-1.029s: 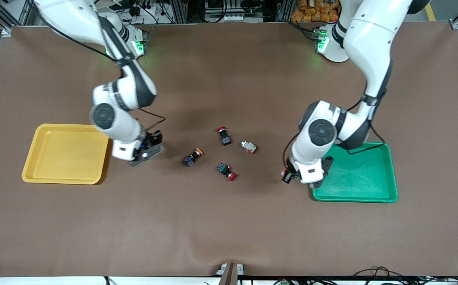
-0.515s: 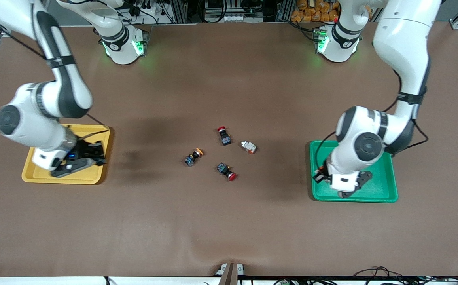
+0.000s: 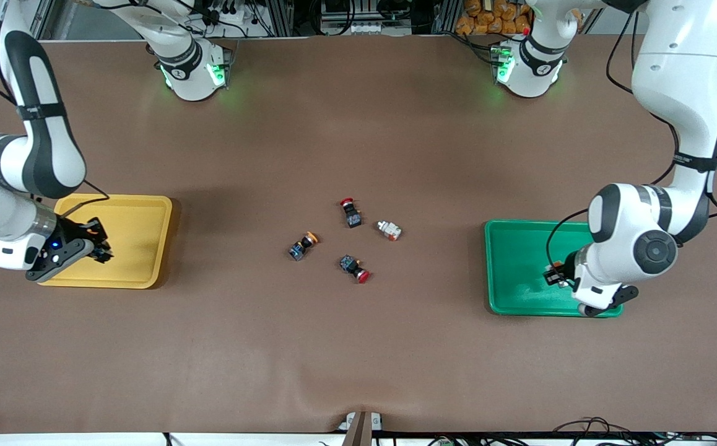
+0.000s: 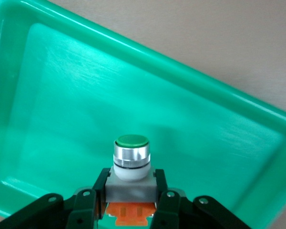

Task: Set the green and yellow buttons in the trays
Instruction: 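Carry the green button to the green tray while the right gripper carries yellow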

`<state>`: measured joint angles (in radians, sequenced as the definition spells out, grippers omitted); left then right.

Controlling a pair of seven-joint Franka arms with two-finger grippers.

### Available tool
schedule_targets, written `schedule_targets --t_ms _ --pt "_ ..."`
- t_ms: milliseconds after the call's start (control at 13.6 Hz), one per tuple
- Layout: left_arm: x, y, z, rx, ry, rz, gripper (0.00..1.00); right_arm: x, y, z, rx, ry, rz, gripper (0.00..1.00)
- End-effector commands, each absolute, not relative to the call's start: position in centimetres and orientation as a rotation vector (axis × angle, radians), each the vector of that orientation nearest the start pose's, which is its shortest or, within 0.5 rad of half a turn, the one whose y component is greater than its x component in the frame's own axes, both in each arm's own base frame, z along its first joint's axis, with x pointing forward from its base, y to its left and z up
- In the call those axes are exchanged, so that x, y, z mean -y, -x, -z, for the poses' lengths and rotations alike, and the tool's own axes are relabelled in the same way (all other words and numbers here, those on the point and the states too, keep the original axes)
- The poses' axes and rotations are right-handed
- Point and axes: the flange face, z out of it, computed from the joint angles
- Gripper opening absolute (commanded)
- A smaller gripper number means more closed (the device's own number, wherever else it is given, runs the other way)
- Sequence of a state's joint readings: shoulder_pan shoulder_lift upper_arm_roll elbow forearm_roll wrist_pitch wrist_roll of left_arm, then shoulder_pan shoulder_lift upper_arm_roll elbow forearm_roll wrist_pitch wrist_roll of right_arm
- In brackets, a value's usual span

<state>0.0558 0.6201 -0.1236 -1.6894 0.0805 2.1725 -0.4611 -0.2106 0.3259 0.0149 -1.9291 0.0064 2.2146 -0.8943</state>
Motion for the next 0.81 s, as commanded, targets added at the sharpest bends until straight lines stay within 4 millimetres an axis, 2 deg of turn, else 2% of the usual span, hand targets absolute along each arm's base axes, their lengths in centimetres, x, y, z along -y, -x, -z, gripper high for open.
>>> schedule_targets --t_ms 0,74,147,221,294,368,441,588,735 --pt "1.0 -65.9 -20.9 0.473 3.076 -0.254 0.00 15.9 -59.9 -29.8 1.230 2.874 -0.118 0.00" --pt "-0.1 -65.7 -20.6 0.456 3.080 -0.264 0.00 16.9 -60.0 -29.3 1.262 2.860 -0.126 0.00" --pt "-0.4 -65.5 -20.4 0.435 3.085 -0.269 0.00 17.1 -60.0 -29.5 1.278 2.850 -0.130 0.09" --pt "-0.4 -65.5 -20.1 0.409 3.090 -0.272 0.13 16.7 -60.0 -29.3 1.281 2.845 -0.135 0.43" --pt "-0.5 -65.5 -19.9 0.395 3.091 -0.274 0.33 16.4 -60.1 -29.3 1.273 2.849 -0.135 0.87" --pt "-0.5 -65.5 -19.9 0.395 3.091 -0.272 0.69 16.6 -60.1 -29.3 1.283 2.844 -0.135 1.00" --pt "-0.5 -65.5 -20.0 0.395 3.092 -0.270 1.00 16.4 -60.1 -29.4 1.277 2.846 -0.134 1.00" --pt "-0.3 -65.6 -21.0 0.391 3.092 -0.257 1.00 15.3 -60.4 -29.5 1.263 2.843 -0.121 1.00" --pt "1.0 -65.8 -23.7 0.396 3.090 -0.237 1.00 13.2 -61.5 -30.9 1.163 2.875 -0.152 1.00"
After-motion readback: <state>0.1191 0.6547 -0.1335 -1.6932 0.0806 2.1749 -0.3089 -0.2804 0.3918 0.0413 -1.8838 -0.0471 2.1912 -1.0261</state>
